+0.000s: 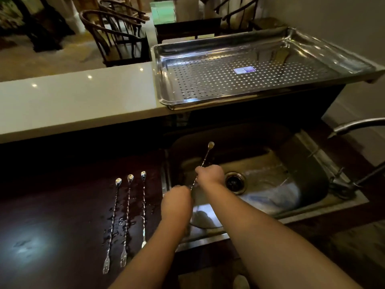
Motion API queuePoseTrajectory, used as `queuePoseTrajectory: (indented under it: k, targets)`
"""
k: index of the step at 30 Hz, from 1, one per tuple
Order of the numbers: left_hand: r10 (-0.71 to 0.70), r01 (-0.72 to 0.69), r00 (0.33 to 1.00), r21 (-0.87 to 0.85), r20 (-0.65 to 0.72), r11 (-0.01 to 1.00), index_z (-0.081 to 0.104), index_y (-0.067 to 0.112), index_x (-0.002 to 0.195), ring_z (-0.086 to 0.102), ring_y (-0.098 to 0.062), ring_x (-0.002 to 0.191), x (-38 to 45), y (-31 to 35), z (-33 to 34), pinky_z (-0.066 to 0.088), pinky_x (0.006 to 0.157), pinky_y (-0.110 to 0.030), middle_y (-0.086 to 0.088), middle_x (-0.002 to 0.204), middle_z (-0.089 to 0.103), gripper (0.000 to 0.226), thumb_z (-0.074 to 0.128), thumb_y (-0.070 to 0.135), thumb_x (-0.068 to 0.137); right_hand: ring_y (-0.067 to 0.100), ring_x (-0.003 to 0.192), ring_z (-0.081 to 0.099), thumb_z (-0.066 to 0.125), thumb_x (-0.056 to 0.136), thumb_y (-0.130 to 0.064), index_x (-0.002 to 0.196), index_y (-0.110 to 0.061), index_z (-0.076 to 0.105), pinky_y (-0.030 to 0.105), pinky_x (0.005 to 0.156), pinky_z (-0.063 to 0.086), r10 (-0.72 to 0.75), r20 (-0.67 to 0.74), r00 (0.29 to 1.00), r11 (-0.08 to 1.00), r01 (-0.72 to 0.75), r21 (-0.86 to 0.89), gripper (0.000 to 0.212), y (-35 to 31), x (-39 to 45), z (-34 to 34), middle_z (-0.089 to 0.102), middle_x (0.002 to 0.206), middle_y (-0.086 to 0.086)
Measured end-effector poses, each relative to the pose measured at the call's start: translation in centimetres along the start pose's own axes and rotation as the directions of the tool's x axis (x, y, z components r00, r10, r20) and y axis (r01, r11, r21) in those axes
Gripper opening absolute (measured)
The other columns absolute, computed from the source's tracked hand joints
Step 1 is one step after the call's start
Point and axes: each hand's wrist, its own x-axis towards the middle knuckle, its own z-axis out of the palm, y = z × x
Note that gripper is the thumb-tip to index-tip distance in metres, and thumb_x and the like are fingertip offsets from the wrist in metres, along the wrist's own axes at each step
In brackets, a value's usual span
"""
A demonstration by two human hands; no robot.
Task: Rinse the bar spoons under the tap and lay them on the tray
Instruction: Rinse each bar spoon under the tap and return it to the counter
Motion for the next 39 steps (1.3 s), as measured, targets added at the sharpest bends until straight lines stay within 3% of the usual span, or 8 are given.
queuePoseTrajectory:
  k: [3,7,19,22,25,27,33,39]
  targets:
    - [0.012,-0.012,1.000,0.017,0.026,1.000,0.068,0.009,0.095,0.065,-0.028,0.091,0.5,2.0,-0.2,0.047,0.071,-0.033,-0.010,0.101,0.065,0.019,0.051,0.009,0.086,0.031,0.077,0.070,0.063,0.082,-0.022,0.082,-0.002,0.072,0.041,0.072,0.058,0.040,0.023,0.999,0.987,-0.043,0.152,0.022,0.6,2.2,-2.2,0.073,0.081,0.014]
    - [0.011,-0.013,0.999,0.036,0.042,0.999,0.068,0.009,0.102,0.064,-0.029,0.096,0.8,4.8,-0.5,0.048,0.077,-0.033,-0.011,0.107,0.062,0.022,0.050,0.011,0.090,0.016,0.045,0.060,0.064,0.084,-0.016,0.060,-0.012,0.063,0.029,0.049,0.049,0.064,0.036,0.997,0.955,-0.072,0.288,0.025,2.1,4.6,-5.2,0.061,0.044,0.000]
    - [-0.150,0.066,0.944,-0.277,-0.295,0.959,0.065,0.013,0.095,0.056,-0.025,0.087,0.2,12.4,1.4,0.043,0.068,-0.035,-0.007,0.093,0.061,0.026,0.046,0.030,0.094,0.012,0.043,0.055,0.062,0.088,-0.014,0.067,-0.010,0.063,0.023,0.048,0.046,0.067,0.107,0.992,0.888,-0.108,0.447,0.022,4.5,7.3,-10.7,0.063,0.057,0.006]
    - [-0.313,0.154,0.946,-0.736,-0.083,0.659,0.059,0.013,0.065,0.052,-0.022,0.061,0.2,14.5,3.0,0.039,0.056,-0.032,0.001,0.060,0.056,0.035,0.049,0.030,0.093,0.011,0.037,0.050,0.061,0.090,-0.009,0.063,-0.007,0.057,0.019,0.040,0.042,0.103,0.128,0.986,0.830,-0.156,0.535,0.027,5.0,7.2,-11.3,0.057,0.052,0.006]
    - [-0.318,0.333,0.853,-0.901,0.414,-0.278,0.064,0.009,0.073,0.055,-0.019,0.062,1.2,16.3,4.1,0.046,0.060,-0.028,-0.005,0.067,0.063,0.029,0.054,0.024,0.096,0.010,0.038,0.051,0.061,0.090,-0.008,0.062,-0.007,0.055,0.019,0.041,0.044,0.138,0.125,0.983,0.763,-0.186,0.620,0.029,5.5,7.3,-11.7,0.055,0.052,0.004]
    - [-0.275,0.285,0.811,-0.759,0.516,-0.586,0.063,0.001,0.097,0.066,-0.019,0.081,2.0,17.2,4.9,0.055,0.073,-0.022,-0.014,0.093,0.069,0.022,0.057,0.022,0.095,0.011,0.043,0.056,0.062,0.091,-0.010,0.064,-0.007,0.057,0.021,0.046,0.047,0.163,0.121,0.979,0.728,-0.202,0.655,0.027,5.9,7.5,-12.0,0.058,0.053,0.004]
    - [-0.271,0.179,0.812,-0.663,0.516,-0.727,0.054,-0.005,0.110,0.063,-0.026,0.094,3.7,19.5,5.4,0.048,0.100,-0.036,-0.022,0.104,0.061,0.024,0.058,0.013,0.094,0.011,0.044,0.062,0.062,0.092,-0.011,0.072,-0.001,0.062,0.018,0.044,0.050,0.251,0.113,0.961,0.637,-0.252,0.729,0.022,7.1,8.1,-13.3,0.064,0.059,0.008]
    - [-0.346,0.194,0.748,-0.686,0.566,-0.702,0.055,0.005,0.079,0.061,-0.016,0.065,4.1,20.8,5.6,0.055,0.054,-0.017,-0.011,0.075,0.060,0.014,0.057,0.005,0.093,0.015,0.054,0.066,0.066,0.090,-0.011,0.078,0.002,0.064,0.019,0.045,0.053,0.350,0.088,0.933,0.563,-0.284,0.776,0.018,7.9,8.4,-14.3,0.067,0.068,0.011]
